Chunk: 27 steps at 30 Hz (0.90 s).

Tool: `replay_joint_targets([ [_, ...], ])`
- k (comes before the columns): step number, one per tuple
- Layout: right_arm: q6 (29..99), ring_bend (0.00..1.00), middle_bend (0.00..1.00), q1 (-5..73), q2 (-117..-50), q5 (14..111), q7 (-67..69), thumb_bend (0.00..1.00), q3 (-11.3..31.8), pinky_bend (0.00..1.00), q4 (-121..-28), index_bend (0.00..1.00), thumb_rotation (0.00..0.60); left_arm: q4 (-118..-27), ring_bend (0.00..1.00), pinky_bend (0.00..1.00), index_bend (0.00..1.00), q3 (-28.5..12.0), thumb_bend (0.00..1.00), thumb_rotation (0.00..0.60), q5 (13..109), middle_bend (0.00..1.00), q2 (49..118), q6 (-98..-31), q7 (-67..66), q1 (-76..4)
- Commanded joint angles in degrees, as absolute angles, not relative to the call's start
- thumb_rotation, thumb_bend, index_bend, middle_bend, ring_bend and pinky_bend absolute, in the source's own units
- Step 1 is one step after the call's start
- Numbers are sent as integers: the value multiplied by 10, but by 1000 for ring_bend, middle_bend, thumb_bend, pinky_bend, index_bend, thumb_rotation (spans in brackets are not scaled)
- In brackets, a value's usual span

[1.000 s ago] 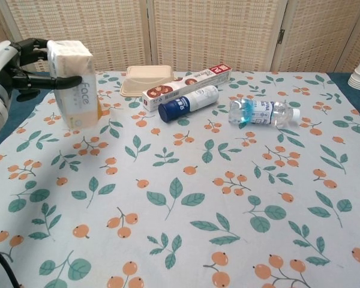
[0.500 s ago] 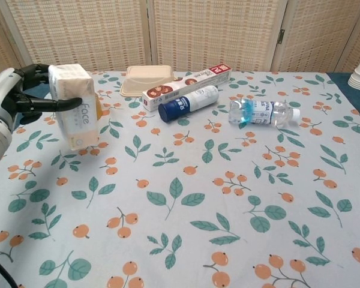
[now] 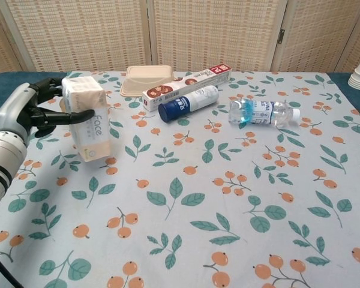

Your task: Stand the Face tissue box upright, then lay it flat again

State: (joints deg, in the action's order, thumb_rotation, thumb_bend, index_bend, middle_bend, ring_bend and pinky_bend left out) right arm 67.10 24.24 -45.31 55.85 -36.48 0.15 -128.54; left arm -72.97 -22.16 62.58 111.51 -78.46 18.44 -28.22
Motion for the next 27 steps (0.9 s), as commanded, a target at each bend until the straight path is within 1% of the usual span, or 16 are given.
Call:
replay_joint_targets([
  [1, 673, 43, 193, 244, -454, 555, -365, 71, 2, 97, -1284, 241, 600, -718, 1000, 1000, 414, -219, 237, 600, 633, 522, 1117, -781, 195, -277],
  [12, 669, 43, 192, 249, -455, 544, -359, 72, 4, 97, -1279, 241, 600, -687, 1000, 1000, 406, -209, 236, 600, 648, 512, 1121, -773, 214, -263],
  [16, 667, 43, 192, 251, -455, 543, -359, 72, 2, 97, -1278, 241, 600, -680, 1000, 1000, 377, -207, 229, 600, 652, 486, 1122, -769, 221, -258],
  [18, 667, 43, 192, 251, -456, 542, -359, 71, 1, 97, -1278, 241, 600, -677, 1000, 1000, 332, -206, 224, 600, 655, 460, 1122, -767, 222, -256],
  [20, 667, 43, 192, 252, -456, 542, -359, 71, 0, 97, -1279, 241, 600, -681, 1000, 1000, 266, -201, 215, 600, 660, 425, 1118, -760, 229, -253],
  [22, 667, 43, 192, 253, -456, 542, -359, 72, 0, 97, -1279, 241, 600, -681, 1000, 1000, 227, -197, 208, 600, 665, 404, 1116, -758, 233, -251],
  [24, 667, 43, 192, 254, -456, 541, -358, 72, 0, 97, -1279, 241, 600, -679, 1000, 1000, 146, -193, 201, 600, 669, 361, 1115, -753, 236, -249],
  [26, 666, 43, 192, 255, -457, 540, -358, 72, 0, 97, -1278, 241, 600, -679, 998, 1000, 36, -187, 190, 600, 675, 288, 1113, -749, 242, -246],
  [27, 665, 43, 192, 255, -457, 540, -358, 72, -1, 97, -1278, 241, 600, -678, 990, 1000, 7, -185, 183, 600, 677, 244, 1112, -747, 242, -245],
])
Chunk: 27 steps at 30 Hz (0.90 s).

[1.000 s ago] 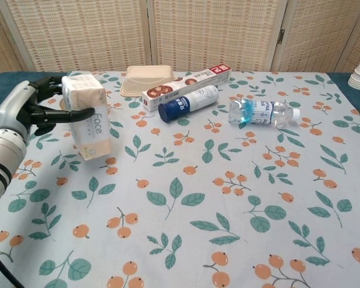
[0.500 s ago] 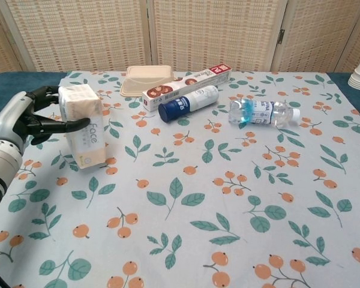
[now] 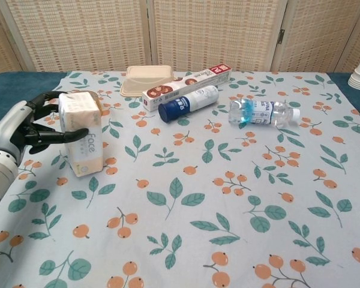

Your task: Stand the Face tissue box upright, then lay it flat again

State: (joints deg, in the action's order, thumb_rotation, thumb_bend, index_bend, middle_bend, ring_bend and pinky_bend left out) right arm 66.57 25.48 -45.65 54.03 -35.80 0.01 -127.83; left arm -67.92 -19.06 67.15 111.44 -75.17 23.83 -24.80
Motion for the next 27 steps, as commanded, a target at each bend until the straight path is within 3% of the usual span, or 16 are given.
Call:
replay_joint_targets([
  [1, 664, 43, 192, 256, -457, 539, -358, 72, -1, 97, -1278, 241, 600, -678, 983, 998, 0, -182, 178, 600, 679, 216, 1110, -745, 242, -244],
  [5, 664, 43, 192, 257, -456, 539, -356, 71, -2, 97, -1278, 241, 600, -681, 936, 970, 0, -175, 161, 600, 681, 116, 1104, -738, 235, -239],
  [12, 664, 43, 192, 258, -454, 542, -355, 71, -4, 97, -1280, 242, 600, -703, 895, 934, 0, -173, 140, 600, 690, 35, 1082, -735, 234, -230],
  [27, 663, 43, 192, 261, -457, 558, -355, 72, -5, 98, -1289, 246, 600, -829, 870, 913, 0, -161, 122, 600, 695, 0, 980, -754, 188, -187],
])
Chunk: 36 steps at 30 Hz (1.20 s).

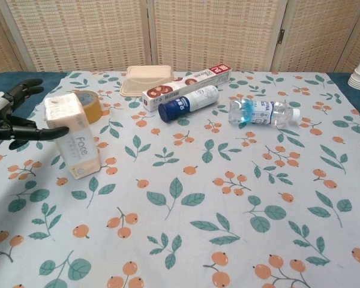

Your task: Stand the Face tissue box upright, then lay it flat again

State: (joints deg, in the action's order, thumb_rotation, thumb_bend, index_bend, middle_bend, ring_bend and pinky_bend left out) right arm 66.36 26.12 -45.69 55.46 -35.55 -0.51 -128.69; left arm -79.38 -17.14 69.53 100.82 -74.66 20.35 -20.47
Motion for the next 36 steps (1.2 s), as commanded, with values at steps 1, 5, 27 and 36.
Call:
replay_joint_targets([
  [1, 663, 43, 192, 262, -457, 562, -354, 72, -5, 98, -1291, 247, 600, -843, 869, 912, 0, -157, 121, 600, 693, 0, 970, -756, 184, -180],
  [5, 662, 43, 192, 262, -458, 575, -353, 72, -7, 99, -1297, 250, 600, -884, 866, 911, 0, -144, 119, 600, 696, 0, 939, -764, 174, -162],
  [27, 679, 43, 193, 240, -419, 652, -314, 72, -5, 99, -1340, 253, 600, -1194, 886, 937, 0, -219, 111, 600, 618, 110, 614, -710, -132, -202],
  [36, 765, 43, 193, 195, -415, 761, -319, 71, 2, 99, -1350, 255, 600, -1344, 886, 929, 22, -176, 117, 600, 340, 130, 437, -559, -476, -400],
])
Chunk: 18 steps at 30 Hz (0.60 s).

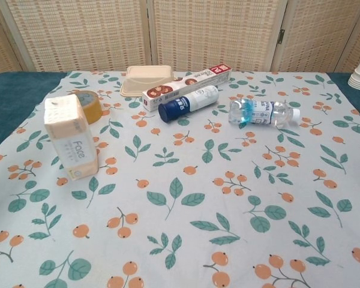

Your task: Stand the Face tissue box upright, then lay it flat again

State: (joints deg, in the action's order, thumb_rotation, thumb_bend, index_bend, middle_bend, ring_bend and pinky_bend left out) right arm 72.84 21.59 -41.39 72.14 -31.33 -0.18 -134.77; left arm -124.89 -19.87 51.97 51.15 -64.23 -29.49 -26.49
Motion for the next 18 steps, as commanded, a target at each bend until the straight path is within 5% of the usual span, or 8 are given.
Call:
replay_joint_targets([
  [1, 770, 43, 192, 191, -415, 766, -317, 71, 2, 99, -1350, 255, 600, -1349, 885, 929, 17, -169, 117, 600, 313, 126, 441, -562, -496, -421],
  [9, 785, 44, 193, 177, -396, 767, -291, 72, 17, 99, -1346, 256, 600, -1350, 871, 915, 0, -115, 116, 600, 151, 91, 499, -600, -604, -562],
  [18, 776, 44, 192, 173, -384, 763, -280, 72, 26, 99, -1348, 256, 600, -1341, 867, 909, 0, -87, 117, 600, 113, 65, 578, -698, -639, -628],
])
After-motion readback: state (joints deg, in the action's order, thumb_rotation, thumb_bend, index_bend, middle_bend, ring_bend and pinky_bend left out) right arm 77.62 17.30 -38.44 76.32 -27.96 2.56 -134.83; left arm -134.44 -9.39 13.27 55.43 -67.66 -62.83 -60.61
